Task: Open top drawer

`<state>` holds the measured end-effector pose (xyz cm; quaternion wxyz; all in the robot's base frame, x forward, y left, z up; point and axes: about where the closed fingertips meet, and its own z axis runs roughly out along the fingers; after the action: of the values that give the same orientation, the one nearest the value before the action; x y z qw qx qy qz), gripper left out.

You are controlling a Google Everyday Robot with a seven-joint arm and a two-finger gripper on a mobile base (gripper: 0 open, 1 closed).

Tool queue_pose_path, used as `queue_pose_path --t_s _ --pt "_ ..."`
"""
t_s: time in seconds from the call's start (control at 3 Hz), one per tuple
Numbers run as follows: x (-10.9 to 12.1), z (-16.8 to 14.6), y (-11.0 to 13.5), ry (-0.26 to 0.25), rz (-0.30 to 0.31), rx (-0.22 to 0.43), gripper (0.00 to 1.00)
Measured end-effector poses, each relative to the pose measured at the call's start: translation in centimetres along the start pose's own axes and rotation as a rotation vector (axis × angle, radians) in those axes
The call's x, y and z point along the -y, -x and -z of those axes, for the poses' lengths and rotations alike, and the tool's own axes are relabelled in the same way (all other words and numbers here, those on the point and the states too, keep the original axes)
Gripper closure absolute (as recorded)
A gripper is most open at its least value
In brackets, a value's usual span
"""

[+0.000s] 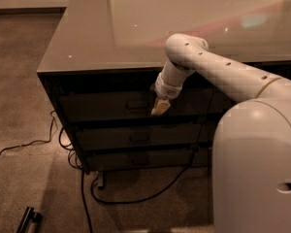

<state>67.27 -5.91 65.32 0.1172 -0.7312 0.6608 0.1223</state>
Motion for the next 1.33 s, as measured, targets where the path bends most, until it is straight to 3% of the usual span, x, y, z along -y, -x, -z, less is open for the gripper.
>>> queue_pose_path --t_s 0.33,0.67,1.33 --pt "-0.4 0.9 0.3 -0.012 -0.012 -0.012 0.88" --pt "-0.3 1.7 0.5 -0.012 -0.012 -0.012 1.0" --pt "-0.3 2.3 0.8 -0.012 -0.012 -0.012 0.58"
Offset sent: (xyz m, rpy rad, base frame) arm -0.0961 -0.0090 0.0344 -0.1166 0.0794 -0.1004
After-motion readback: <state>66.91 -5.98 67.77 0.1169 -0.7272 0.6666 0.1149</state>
